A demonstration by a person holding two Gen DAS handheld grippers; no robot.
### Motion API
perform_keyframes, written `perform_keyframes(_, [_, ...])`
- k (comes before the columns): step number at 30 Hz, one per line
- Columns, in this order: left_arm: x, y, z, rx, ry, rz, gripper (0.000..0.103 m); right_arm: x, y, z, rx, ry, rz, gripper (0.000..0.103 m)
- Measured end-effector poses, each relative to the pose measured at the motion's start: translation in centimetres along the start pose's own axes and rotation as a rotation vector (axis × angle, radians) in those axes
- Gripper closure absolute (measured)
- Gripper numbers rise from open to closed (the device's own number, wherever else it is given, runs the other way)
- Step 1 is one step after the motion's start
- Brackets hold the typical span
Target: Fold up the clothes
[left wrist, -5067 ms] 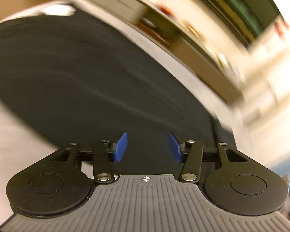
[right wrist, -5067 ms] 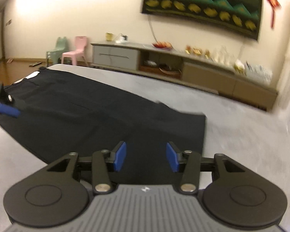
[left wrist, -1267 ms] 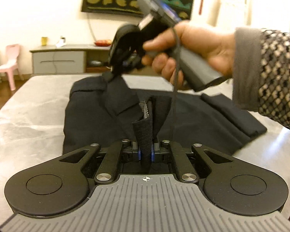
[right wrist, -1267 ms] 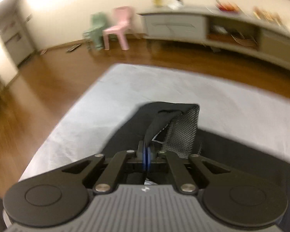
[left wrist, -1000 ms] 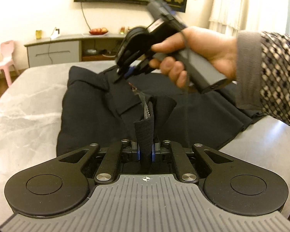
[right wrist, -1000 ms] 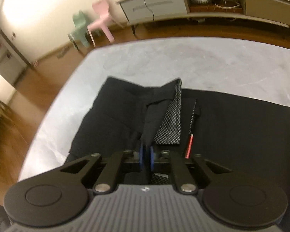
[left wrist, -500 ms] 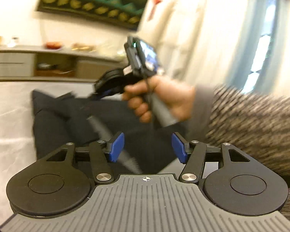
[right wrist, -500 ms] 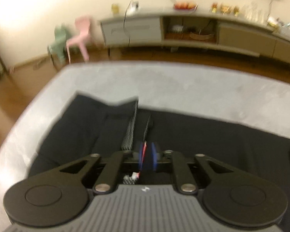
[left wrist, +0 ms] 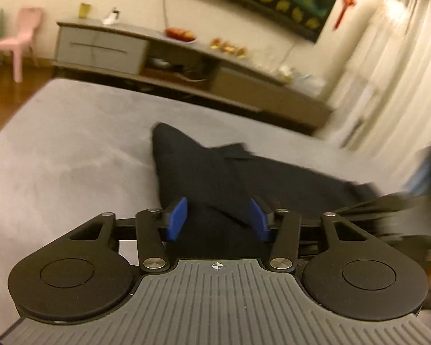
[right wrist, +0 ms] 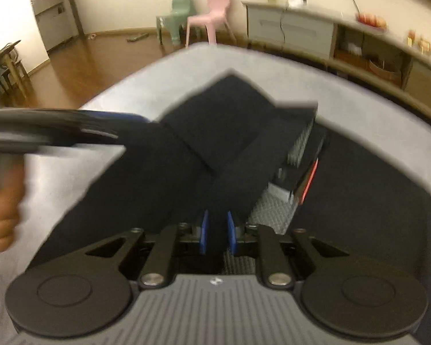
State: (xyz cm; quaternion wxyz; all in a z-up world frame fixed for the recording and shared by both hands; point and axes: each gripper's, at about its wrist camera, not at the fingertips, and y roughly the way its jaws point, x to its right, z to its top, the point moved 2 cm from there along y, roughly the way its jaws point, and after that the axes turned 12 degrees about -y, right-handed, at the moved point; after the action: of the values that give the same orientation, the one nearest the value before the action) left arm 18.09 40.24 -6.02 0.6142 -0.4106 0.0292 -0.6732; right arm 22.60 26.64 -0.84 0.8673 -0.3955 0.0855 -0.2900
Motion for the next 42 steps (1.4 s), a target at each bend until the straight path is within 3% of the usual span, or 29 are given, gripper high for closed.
perform_keyframes(3, [-1.5, 2.4, 1.2, 0.007, -0.066, 0.046, 0.059, 0.6, 0.6, 1.4, 0.058, 0.007, -0.026, 0.087])
perform_keyframes(5, [-2.3, 3.7, 0.9, -0.008, -0.055, 0.104, 0.057, 1.2, 2.5, 0.8, -0.001, 0.05, 0.0, 0.087])
perform_keyframes(7, [-2.6, 4.5, 0.6, -0.021, -0.035, 0.144, 0.056, 1.3, 3.0, -0.2, -0.006, 0.064, -0.001, 0.088])
perform_keyframes(12, [-1.5, 3.6, 0.2, -0.041, 0.025, 0.16, 0.058, 1.2, 1.8, -0.7, -0.003, 0.086, -0.034, 0.085])
perform_keyframes(15, [-0.9, 3.2, 0.0, -0.053, 0.061, 0.17, 0.058, 1.1, -1.0, -1.7, 0.059, 0.15, -0.016, 0.085])
perform_keyframes(17, [-0.5, 2.8, -0.2, -0.06, 0.085, 0.176, 0.057, 0.9, -1.3, -3.4, 0.036, 0.167, 0.012, 0.085])
perform_keyframes(21, [-0.6, 1.3, -0.8, -0.071, 0.033, 0.162, 0.059, -1.3, -1.9, -5.8, -0.002, 0.082, -0.058, 0.086])
perform_keyframes(24, [0.2, -1.4, -1.6, -0.068, 0.056, 0.133, 0.059, -2.2, -4.7, -6.6, 0.059, 0.106, -0.087, 0.083])
perform_keyframes(26, [0.1, -2.2, -2.9, -0.108, 0.071, 0.159, 0.059, -2.5, -5.3, -7.6, 0.067, 0.153, -0.05, 0.081])
perform_keyframes(28, [-0.2, -2.4, -4.0, -0.131, 0.076, 0.204, 0.059, -3.4, -4.4, -8.9, 0.059, 0.131, -0.057, 0.08])
perform_keyframes(31, [-0.6, -4.2, -4.7, -0.119, 0.017, 0.206, 0.057, -3.6, -4.3, -8.7, 0.039, 0.12, -0.091, 0.078])
perform_keyframes(32, [-0.8, -4.9, -4.9, -0.113, -0.005, 0.204, 0.053, -3.3, -4.6, -8.3, 0.045, 0.143, -0.083, 0.075])
perform_keyframes(34, [-1.3, -6.2, -5.4, -0.101, -0.068, 0.195, 0.049, -2.5, -5.3, -7.1, 0.066, 0.18, -0.077, 0.055])
perform_keyframes(38, [-2.7, -8.4, -7.8, -0.095, -0.21, 0.16, 0.047, -0.7, -5.4, -1.8, 0.062, 0.243, -0.087, 0.04])
perform_keyframes(42, [-2.3, -8.6, -8.3, -0.112, -0.216, 0.103, 0.049, -1.5, -2.6, 4.6, 0.001, 0.222, -0.075, 0.021])
